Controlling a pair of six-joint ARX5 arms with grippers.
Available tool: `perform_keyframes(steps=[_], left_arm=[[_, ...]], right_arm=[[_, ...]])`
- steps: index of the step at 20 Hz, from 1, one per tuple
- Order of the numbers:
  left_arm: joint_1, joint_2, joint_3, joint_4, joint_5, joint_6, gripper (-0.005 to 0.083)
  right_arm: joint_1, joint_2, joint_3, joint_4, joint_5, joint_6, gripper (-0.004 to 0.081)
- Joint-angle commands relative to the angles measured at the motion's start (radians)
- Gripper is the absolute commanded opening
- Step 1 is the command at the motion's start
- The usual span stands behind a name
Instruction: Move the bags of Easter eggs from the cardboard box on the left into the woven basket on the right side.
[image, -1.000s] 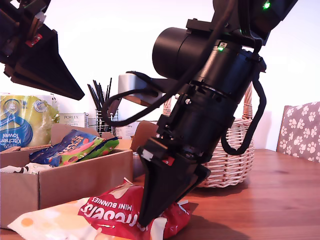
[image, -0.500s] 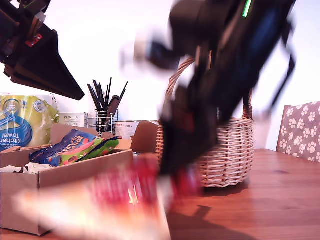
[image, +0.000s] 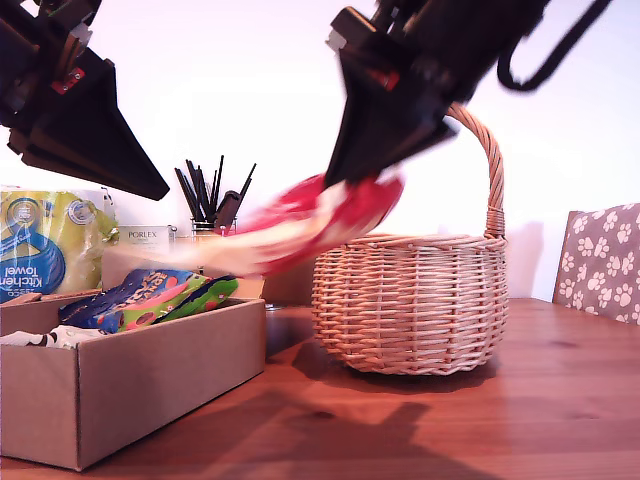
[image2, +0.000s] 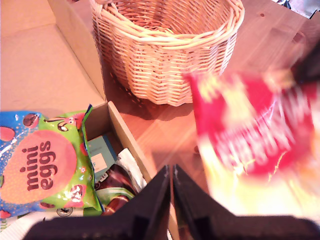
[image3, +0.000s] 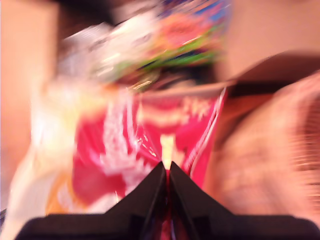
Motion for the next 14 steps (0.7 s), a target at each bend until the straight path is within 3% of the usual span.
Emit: perform_keyframes(steps=[1, 8, 14], left_arm=[[-0.001, 0.01, -0.005, 0.008, 0.002, -0.003, -0.0022], [-0.001, 0.01, -0.005, 0.008, 0.002, -0.003, -0.0022], [-0.001, 0.01, -0.005, 0.008, 0.002, -0.003, -0.0022]], right_arm=[[-0.021, -0.027, -0.006, 0.05, 0.097, 0.008, -0.0013], [-0.113, -0.053, -0.006, 0.309, 0.379, -0.007, -0.0013], [-0.16, -0.051, -0.006, 0.309, 0.346, -0.003, -0.0013]])
